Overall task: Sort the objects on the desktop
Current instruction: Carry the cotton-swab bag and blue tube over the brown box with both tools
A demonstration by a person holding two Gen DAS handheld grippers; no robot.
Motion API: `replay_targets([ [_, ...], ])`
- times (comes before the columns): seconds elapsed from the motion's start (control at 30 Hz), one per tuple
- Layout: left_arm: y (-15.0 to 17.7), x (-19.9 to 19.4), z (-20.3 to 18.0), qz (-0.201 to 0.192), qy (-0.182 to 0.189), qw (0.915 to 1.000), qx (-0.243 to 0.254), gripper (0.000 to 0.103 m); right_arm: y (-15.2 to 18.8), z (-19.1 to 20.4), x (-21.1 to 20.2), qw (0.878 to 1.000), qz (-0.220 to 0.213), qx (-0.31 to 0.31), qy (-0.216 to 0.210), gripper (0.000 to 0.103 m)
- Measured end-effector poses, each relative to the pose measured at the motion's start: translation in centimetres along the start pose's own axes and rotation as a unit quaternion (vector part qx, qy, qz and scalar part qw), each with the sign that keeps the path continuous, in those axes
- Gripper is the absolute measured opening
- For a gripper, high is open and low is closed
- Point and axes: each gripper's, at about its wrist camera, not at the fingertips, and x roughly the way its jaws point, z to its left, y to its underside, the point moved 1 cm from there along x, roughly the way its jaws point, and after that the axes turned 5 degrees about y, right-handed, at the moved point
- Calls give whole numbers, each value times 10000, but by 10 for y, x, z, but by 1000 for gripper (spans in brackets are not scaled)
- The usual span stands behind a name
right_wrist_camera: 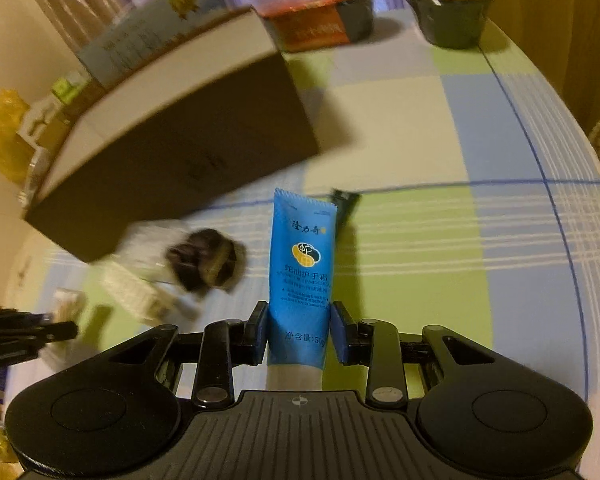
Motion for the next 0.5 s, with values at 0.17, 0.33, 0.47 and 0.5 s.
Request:
replay_targets([
  [0.17, -12, -24, 0, -338, -8, 9994, -38, 22, -13, 24, -20, 9990, -285, -253, -217, 30],
  [0.33, -37, -44, 0, -742, 117, 9972, -11, 22, -34, 50, -28, 9962, -498, -544, -462, 30],
  [0.47, -63, -54, 2, -1026, 201, 9945, 37, 22, -59, 74, -29, 9923, -657, -776, -713, 30],
  [0.5, -70, -55, 3, -1080, 198, 9939, 46, 22, -66, 79, -29, 9912, -687, -836, -763, 30],
])
